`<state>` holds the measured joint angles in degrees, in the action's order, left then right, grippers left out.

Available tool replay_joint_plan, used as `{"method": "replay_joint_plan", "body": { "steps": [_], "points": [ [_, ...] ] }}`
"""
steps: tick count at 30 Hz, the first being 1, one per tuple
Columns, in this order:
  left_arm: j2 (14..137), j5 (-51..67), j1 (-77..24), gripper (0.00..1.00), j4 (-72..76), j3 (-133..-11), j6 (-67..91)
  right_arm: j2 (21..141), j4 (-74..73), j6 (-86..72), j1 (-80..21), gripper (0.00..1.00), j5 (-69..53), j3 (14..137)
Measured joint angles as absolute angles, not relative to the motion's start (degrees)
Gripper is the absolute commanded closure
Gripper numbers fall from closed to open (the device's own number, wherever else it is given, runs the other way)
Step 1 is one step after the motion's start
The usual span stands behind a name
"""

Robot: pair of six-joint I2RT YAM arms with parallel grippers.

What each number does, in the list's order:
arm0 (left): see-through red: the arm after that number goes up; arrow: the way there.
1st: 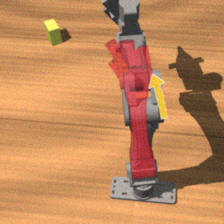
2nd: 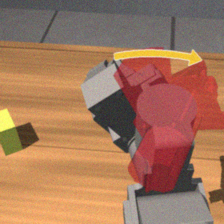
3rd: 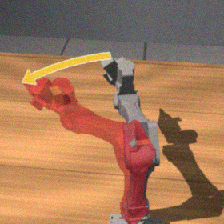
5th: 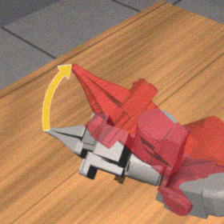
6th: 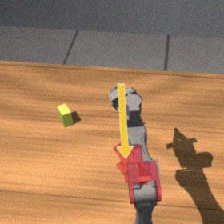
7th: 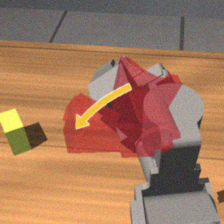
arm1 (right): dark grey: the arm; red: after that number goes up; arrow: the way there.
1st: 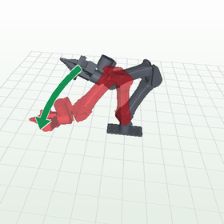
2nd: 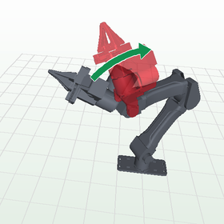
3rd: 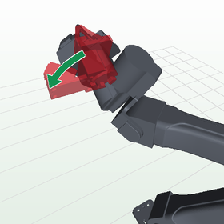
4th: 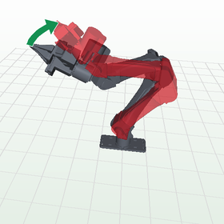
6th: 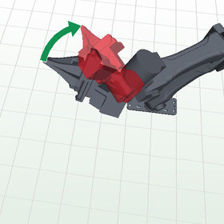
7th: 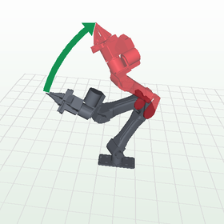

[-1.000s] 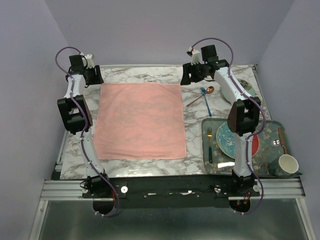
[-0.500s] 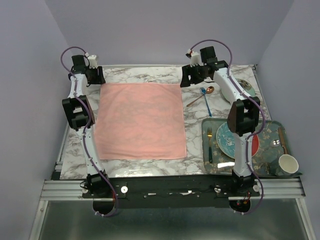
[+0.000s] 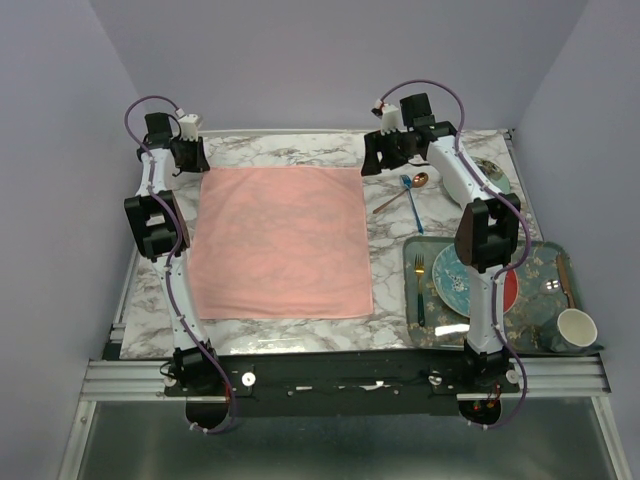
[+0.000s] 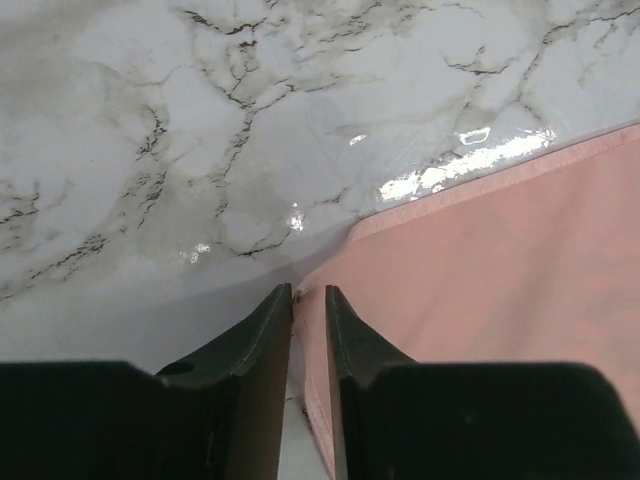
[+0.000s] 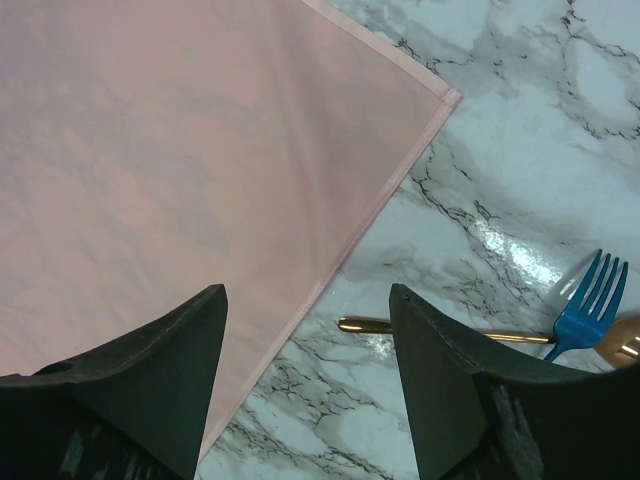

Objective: Fold the napkin into a case and place the utensils inside
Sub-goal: Pick up the flattened napkin from the center of the board.

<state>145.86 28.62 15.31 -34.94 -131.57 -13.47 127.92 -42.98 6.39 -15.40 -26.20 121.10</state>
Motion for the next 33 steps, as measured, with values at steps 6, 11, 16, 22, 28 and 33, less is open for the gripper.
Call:
{"method": "replay_joint_plan", "body": {
  "steps": [6,11,16,22,28,33],
  "points": [
    [145.86,31.18,14.98,1.0,-35.14,-131.66,-15.7,127.83,-43.16,7.14,-15.4,0.27,-26.2,120.66],
    [145.86,31.53,14.35,1.0,-35.59,-131.66,-18.04,127.83,-43.27,7.55,-15.4,0.27,-26.15,120.22],
    [144.51,33.15,13.93,1.0,-36.47,-129.43,-21.47,127.55,-43.31,7.66,-15.4,0.27,-26.17,119.96],
    [134.21,36.4,13.67,1.0,-40.95,-117.27,-30.57,125.67,-43.83,9.08,-15.4,0.27,-26.2,118.93],
    [118.48,38.26,13.08,1.0,-47.27,-102.41,-44.1,124.27,-47.31,12.73,-15.4,0.28,-26.22,118.61],
    [105.89,37.65,12.91,1.0,-49.95,-85.45,-55.55,122.69,-50.68,16.47,-15.29,0.31,-26.37,115.2]
  ]
}}
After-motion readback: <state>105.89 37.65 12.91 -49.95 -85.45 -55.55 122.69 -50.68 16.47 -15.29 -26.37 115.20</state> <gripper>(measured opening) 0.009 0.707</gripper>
